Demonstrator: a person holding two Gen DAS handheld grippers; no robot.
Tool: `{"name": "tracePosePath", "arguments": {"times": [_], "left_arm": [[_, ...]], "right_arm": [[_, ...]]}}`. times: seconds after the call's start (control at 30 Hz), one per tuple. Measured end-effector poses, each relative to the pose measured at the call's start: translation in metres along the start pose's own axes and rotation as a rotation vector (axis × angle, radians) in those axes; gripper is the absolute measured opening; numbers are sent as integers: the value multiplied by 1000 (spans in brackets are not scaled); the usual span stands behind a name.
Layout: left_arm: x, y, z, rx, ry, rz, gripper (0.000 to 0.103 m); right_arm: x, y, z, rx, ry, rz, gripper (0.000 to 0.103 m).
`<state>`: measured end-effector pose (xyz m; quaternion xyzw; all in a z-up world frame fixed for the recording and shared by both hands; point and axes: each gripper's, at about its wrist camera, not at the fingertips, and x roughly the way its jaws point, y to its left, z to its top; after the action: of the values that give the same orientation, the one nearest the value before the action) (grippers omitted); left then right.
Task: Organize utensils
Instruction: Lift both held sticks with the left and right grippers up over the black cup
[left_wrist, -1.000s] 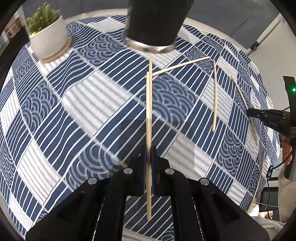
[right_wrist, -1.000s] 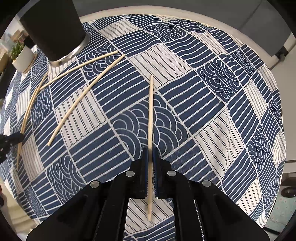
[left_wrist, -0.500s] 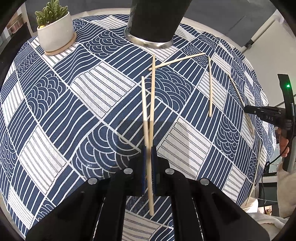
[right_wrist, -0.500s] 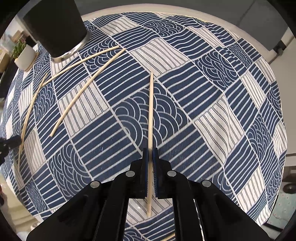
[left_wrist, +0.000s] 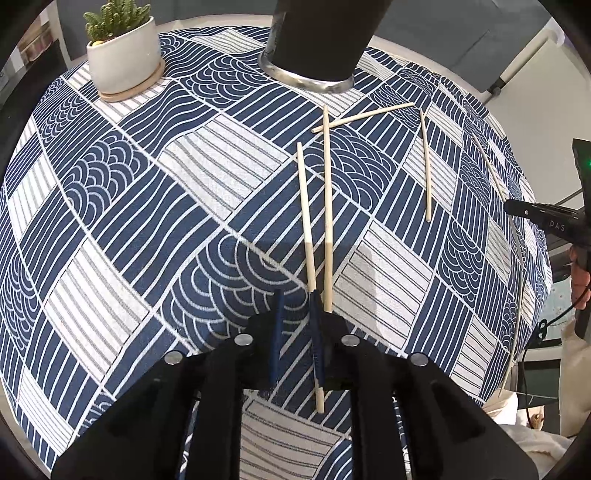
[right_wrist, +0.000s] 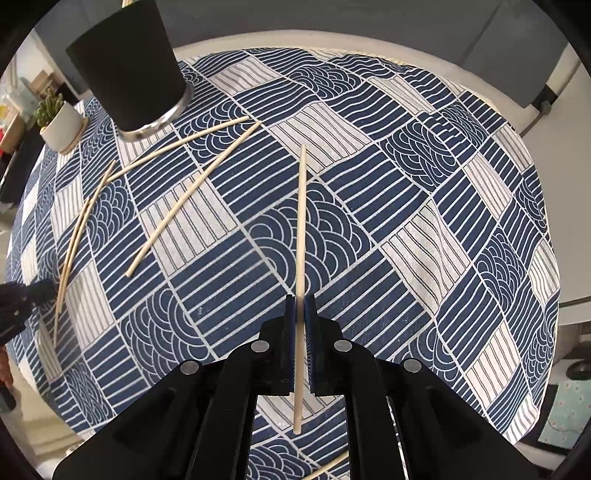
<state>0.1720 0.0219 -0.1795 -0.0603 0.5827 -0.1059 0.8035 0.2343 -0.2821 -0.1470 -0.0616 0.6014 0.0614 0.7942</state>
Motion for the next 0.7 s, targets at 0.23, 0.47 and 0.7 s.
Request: {"name": "tracePosePath", "arguments": {"times": [0.23,0.47,0.7], "left_arm": [[8,-3,21,27,-5,13,26],[14,-11,34,39,-18,63,31],[18,-21,38,112,-46,203,20]], "right_arm": [[1,4,12,3,-14,-10,5],[-11,3,12,14,-40,-25,5],[-22,-1,14,51,-61,-11,5]]}}
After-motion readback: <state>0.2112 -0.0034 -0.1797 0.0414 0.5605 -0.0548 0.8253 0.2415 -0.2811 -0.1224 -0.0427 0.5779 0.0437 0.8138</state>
